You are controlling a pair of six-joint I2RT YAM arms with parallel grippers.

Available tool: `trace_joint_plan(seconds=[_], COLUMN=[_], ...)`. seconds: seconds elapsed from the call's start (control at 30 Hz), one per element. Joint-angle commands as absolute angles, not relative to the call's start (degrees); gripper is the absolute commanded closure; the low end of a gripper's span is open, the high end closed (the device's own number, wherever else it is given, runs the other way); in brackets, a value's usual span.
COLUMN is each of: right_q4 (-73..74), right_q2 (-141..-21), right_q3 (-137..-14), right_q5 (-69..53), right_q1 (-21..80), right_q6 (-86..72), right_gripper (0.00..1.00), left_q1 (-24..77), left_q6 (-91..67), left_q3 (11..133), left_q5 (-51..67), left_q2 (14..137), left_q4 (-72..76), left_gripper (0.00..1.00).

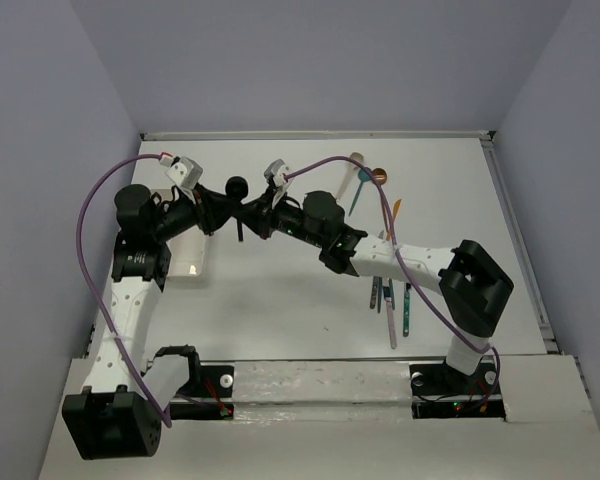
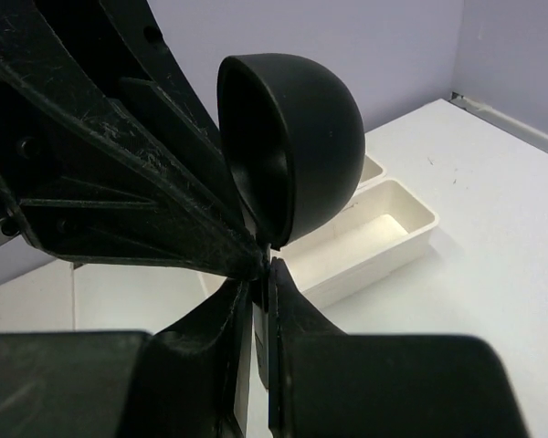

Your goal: Sort the eating utensils into containers

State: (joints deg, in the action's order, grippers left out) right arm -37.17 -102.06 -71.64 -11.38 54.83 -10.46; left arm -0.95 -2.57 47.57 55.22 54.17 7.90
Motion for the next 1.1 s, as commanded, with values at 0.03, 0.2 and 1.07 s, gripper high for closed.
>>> trace_joint_plan(seconds=[0.03,0.2,1.07], right_q4=[-41.66,-40.09,-22.41], right_q2=[-101.95,-101.86,-93.78], right_q3=[-74.79,-74.53,-67.86], right_q5=[-15.47,-13.89,7.82], right_q1=[56.25,56.25,54.59], right_q6=[-11.25,-10.73,-9.67], right_gripper=[1.0,1.0,0.14], left_q1=[-0.53,-0.53,-17.66], left_q6=[-2.38,-0.71,30.84], left_q3=[47.72,48.43,61.97], left_q5=[55.9,53.27,14.67], left_q2=[53.44,53.7,69.07], left_q4=[12.57,10.64,-12.21], left_gripper=[1.0,1.0,1.0])
